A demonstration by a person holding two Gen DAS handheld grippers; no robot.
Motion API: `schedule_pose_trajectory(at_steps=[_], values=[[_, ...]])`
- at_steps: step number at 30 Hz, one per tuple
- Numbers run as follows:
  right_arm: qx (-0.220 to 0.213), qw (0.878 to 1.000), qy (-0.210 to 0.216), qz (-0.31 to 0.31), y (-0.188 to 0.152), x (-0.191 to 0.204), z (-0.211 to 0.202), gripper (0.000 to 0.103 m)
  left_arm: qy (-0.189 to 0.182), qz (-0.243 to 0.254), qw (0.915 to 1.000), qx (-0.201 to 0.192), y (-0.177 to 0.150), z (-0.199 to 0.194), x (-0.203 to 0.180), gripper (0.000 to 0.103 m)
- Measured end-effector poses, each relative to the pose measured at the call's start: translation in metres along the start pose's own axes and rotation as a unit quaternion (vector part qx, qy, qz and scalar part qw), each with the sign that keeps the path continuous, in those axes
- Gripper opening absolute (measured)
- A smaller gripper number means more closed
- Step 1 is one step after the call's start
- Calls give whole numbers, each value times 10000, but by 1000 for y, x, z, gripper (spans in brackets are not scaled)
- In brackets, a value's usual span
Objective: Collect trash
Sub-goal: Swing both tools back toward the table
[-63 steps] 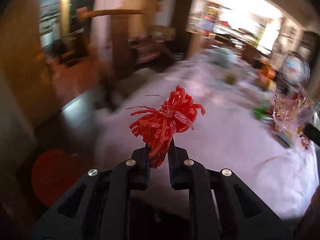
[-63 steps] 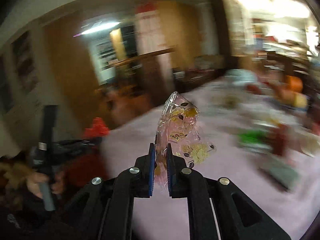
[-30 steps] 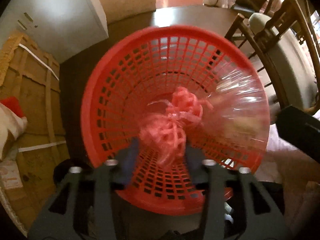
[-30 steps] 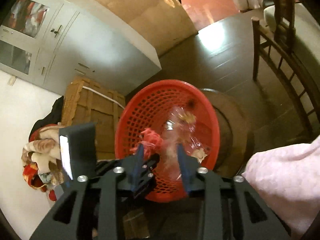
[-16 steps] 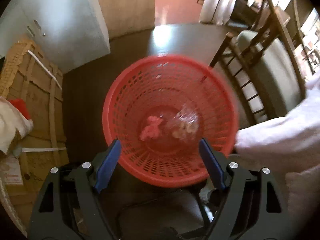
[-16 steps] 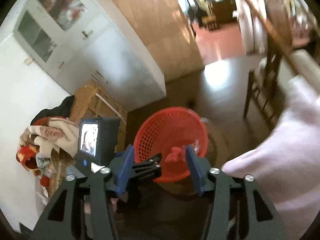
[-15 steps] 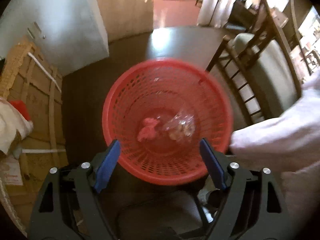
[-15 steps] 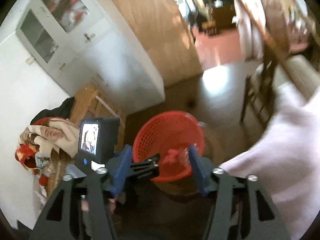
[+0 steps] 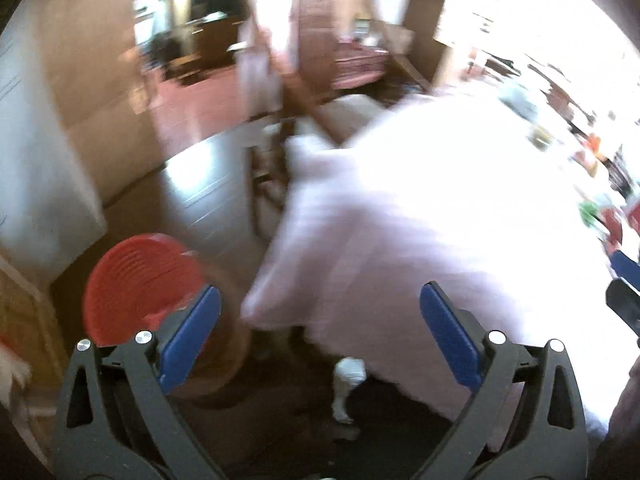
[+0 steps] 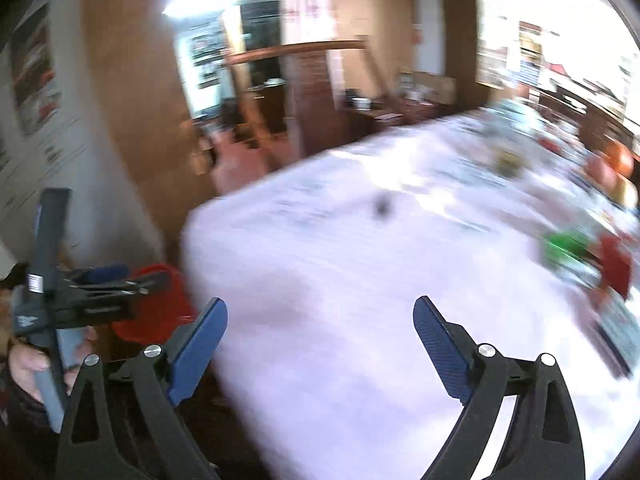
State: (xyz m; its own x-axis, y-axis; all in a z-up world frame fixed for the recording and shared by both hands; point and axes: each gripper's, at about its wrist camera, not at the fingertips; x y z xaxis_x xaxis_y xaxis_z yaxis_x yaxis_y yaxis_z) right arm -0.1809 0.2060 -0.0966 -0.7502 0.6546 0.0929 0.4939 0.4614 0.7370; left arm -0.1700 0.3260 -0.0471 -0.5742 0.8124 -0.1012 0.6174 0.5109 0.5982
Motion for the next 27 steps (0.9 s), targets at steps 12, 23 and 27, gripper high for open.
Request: schedule_pose_trajectory(at_steps=[12,23,27], values=[[-252,9827,-1302,1291,-57,-166,-80,93,-723,1469,9865,10,1,11,-171,96],[-214,9667,-2025,1553,-56,-246,-99,96,-1348,2057,9689,-268,14,-3,-255,96],[-9,9634,-2108,1653,-63,-262,-94,96,-1611,2158,9625,-340,16,-9,-278,96]])
Point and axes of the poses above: each gripper's, at about its wrist camera, not at the fingertips, and z roughly the way its jaws point, x to its left, y to its top, and after that the axes turned 3 degrees about y, right-handed
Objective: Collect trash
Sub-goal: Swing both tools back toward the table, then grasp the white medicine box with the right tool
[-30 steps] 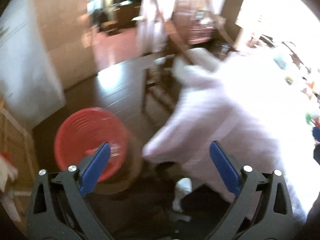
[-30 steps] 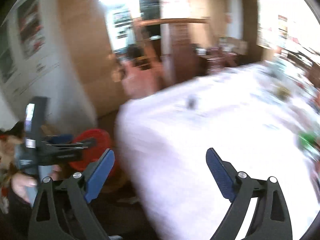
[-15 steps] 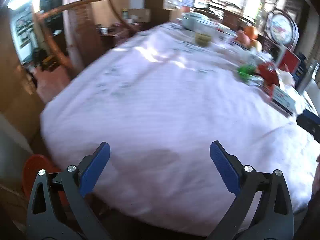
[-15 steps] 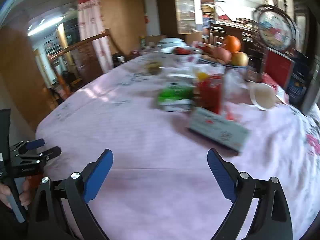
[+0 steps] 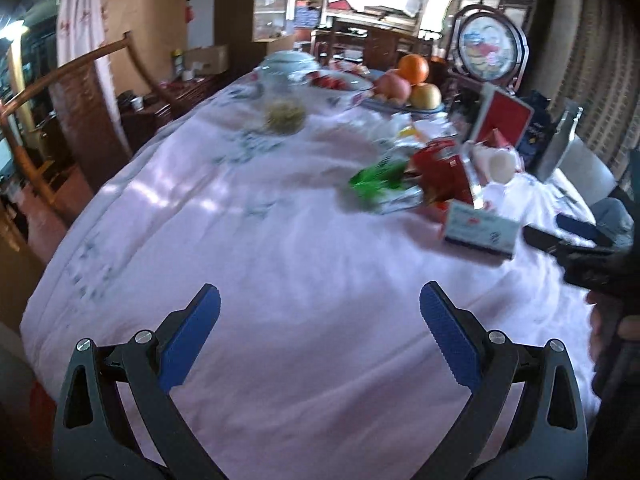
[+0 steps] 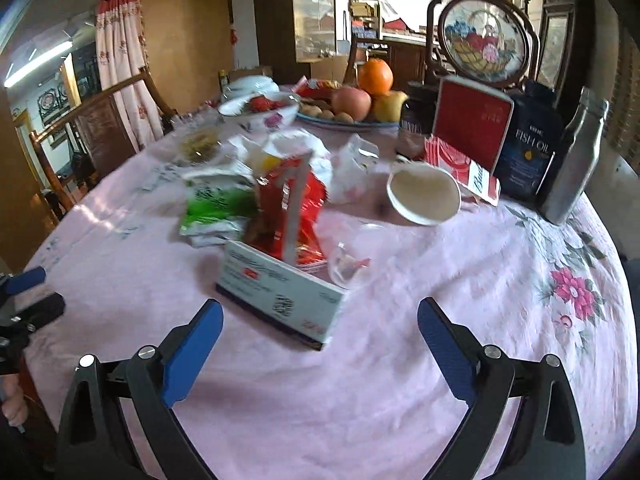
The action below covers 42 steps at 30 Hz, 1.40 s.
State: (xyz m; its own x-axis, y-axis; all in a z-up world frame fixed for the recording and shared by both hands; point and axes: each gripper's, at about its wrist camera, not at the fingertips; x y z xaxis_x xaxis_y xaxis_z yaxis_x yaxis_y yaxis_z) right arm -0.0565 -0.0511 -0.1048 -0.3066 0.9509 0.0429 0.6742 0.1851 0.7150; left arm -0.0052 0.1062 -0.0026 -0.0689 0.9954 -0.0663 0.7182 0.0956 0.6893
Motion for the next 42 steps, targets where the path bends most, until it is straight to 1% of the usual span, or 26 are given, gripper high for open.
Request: schedule_pose_trajectory(at_steps=[5,9,12,14,16,19,20,21,22,24,27,29,30,32,34,37,38,39,42], values=[[300,9995,59,-17,-2,-10,23,96,-283,78,9996,16,11,14,-23,96],[520,9984,184,-122,1,-14,41,96,-378,163,9991,78,13,20,-32,96],[676,9965,445,-207,6,-14,53,96,-436,189,9988,88,14,21,-33,96],[744,9943,711,-259,8,-11,60,96,-436,170,9989,89,14,21,-32,96],[846,9926,822,-292,10,-8,68,96,-433,126,9989,120,13,22,-29,96],[875,9904,1005,-362,11,-2,74,86,-425,76,9990,150,13,23,-26,96],[881,9899,1041,-387,11,-1,74,78,-417,71,9990,152,13,23,-26,96],[895,9891,1088,-418,12,2,74,67,-401,71,9991,151,12,23,-25,96],[912,9884,1128,-440,12,5,72,62,-383,78,9991,151,12,22,-25,96],[881,9875,1206,-510,10,9,64,46,-374,90,9992,135,11,21,-24,96],[839,9853,1334,-664,5,16,52,32,-356,96,9992,124,9,19,-23,96],[843,9830,1443,-766,0,21,46,27,-341,96,9993,139,9,19,-23,96],[854,9816,1493,-829,-1,24,45,24,-337,96,9993,142,8,19,-23,96],[872,9787,1582,-976,-4,30,44,24,-329,99,9993,153,7,19,-22,96],[936,9753,1678,-1088,-4,37,48,24,-316,117,9993,154,6,17,-23,96],[921,9715,1765,-1288,-3,49,52,26,-289,145,9994,145,4,14,-22,96],[907,9709,1759,-1346,-3,52,52,30,-266,144,9994,147,4,13,-22,96],[884,9709,1718,-1415,-2,56,54,31,-246,134,9995,149,3,13,-21,96],[848,9719,1557,-1548,1,66,58,30,-188,92,9997,161,4,13,-18,96]])
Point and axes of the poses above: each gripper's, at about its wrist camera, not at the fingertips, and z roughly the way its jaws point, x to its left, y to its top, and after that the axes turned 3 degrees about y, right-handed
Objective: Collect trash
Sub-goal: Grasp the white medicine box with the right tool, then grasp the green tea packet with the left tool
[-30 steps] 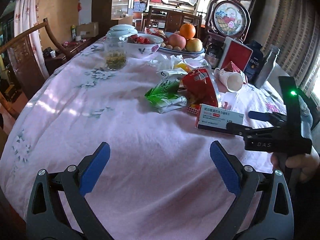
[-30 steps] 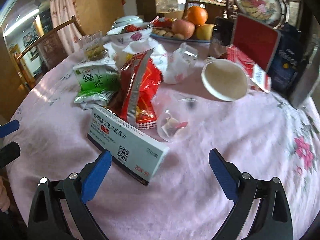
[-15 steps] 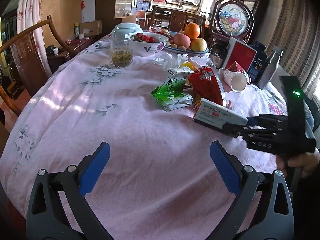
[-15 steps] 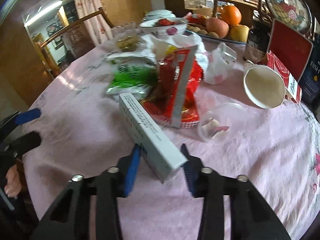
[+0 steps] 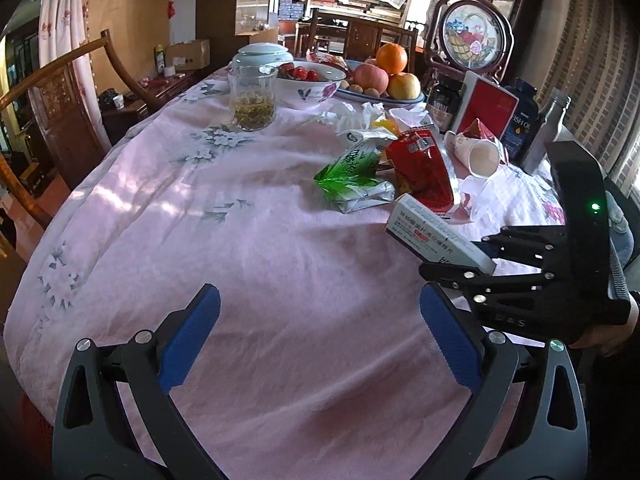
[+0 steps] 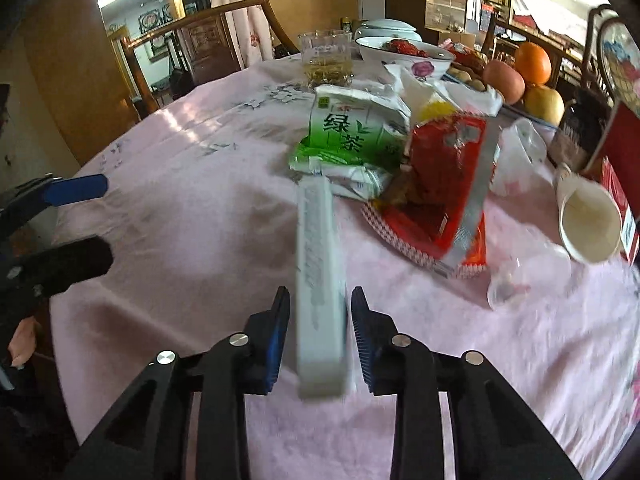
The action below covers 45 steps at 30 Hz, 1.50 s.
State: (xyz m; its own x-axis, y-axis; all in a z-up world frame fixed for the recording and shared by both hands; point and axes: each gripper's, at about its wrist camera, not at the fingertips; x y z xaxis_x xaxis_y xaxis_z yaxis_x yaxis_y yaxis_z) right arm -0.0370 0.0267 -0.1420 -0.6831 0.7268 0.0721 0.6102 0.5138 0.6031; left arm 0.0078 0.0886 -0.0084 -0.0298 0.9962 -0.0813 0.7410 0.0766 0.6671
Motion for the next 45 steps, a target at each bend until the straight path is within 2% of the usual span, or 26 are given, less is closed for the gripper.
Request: schedule_pose_trajectory(at_steps=[1,2,6,9,14,18,20,25,32,35,37,41,45], values=[[1,10000,-68,-13,2,1,2,26,16,-1,10000,0,0,0,1,96],[-8,9999,-137,-10,3,1,2,16,32,7,10000,1,1,0,1,96],[-144,9991,-383,61,-1,1,-8,15,100,66,9999,11,4,3,0,96],[-372,9965,-600,443,-10,-10,-30,15,174,141,9997,38,9,9,-3,96],[-969,9824,-722,1422,-34,-42,-68,15,303,397,9988,-17,21,19,-12,96],[-1289,9719,-765,1816,-49,-56,-82,15,524,731,9959,-96,36,36,-19,96],[-1302,9712,-634,1893,-53,-61,-79,15,600,872,9944,-28,45,50,-19,96],[-1157,9740,-356,1915,-56,-66,-66,15,645,827,9942,242,68,85,-9,96],[-1051,9735,-328,2006,-62,-70,-61,16,531,1090,9924,231,89,109,-27,95],[-1041,9747,-304,1954,-61,-67,-60,16,497,1301,9900,206,96,117,-41,89],[-1031,9755,-282,1921,-62,-65,-60,16,472,1396,9888,252,101,124,-48,81],[-1033,9757,-235,1919,-61,-65,-60,16,389,1496,9873,362,109,140,-57,71],[-1012,9749,-219,1969,-62,-67,-60,16,292,1521,9866,517,112,153,-62,57]])
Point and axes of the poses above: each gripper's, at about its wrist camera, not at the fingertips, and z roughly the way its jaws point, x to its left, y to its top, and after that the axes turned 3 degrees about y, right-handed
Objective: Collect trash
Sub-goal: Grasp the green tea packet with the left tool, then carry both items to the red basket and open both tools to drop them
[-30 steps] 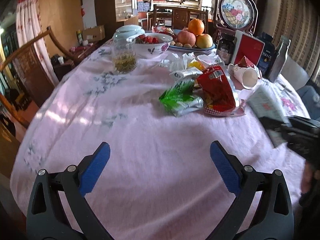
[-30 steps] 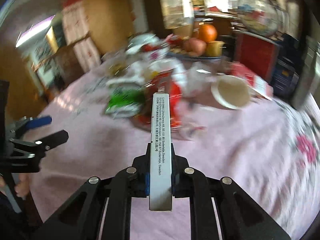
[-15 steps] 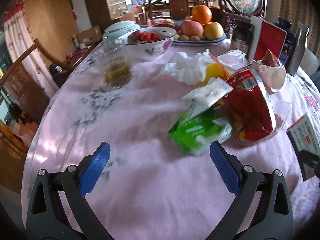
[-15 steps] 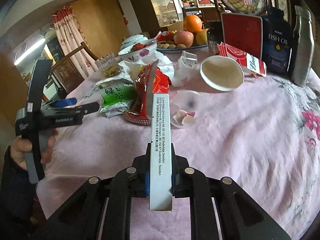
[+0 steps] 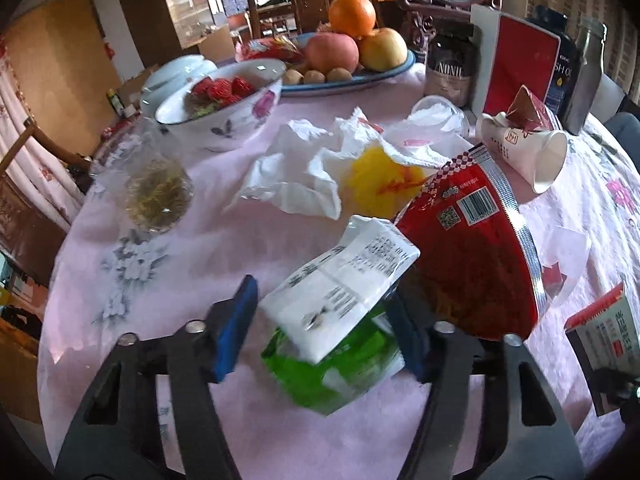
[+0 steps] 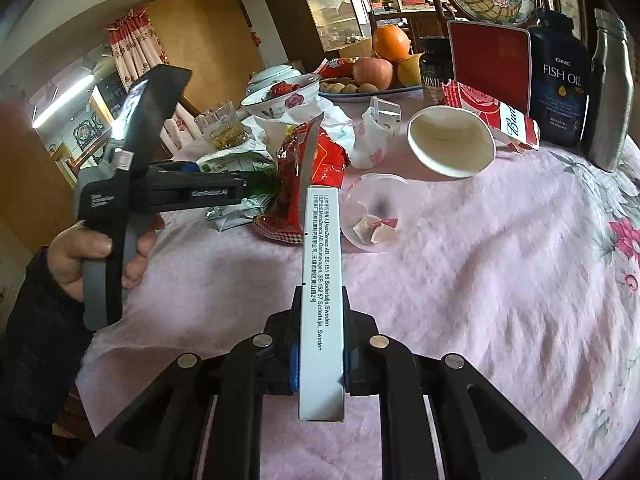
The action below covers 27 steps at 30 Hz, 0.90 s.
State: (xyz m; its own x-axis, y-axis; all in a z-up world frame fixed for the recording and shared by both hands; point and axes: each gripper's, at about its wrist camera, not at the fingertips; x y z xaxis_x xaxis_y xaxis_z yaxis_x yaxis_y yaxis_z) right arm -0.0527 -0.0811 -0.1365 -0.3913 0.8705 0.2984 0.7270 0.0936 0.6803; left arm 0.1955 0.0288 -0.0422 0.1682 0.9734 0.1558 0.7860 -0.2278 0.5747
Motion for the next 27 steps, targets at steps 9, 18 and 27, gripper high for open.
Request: schedule_pose_trajectory(at_steps=[9,18,27], values=[[40,10000,-13,16,0,1,2,16,0,3,9998,205,-3,4,-6,24],[-22,9999,-147,3,0,0,0,16,-11,-348,9994,43,-22,-36,9,21],[-95,9996,-275,0,-2,1,-2,16,-9,-808,9962,-325,-80,-97,21,21]])
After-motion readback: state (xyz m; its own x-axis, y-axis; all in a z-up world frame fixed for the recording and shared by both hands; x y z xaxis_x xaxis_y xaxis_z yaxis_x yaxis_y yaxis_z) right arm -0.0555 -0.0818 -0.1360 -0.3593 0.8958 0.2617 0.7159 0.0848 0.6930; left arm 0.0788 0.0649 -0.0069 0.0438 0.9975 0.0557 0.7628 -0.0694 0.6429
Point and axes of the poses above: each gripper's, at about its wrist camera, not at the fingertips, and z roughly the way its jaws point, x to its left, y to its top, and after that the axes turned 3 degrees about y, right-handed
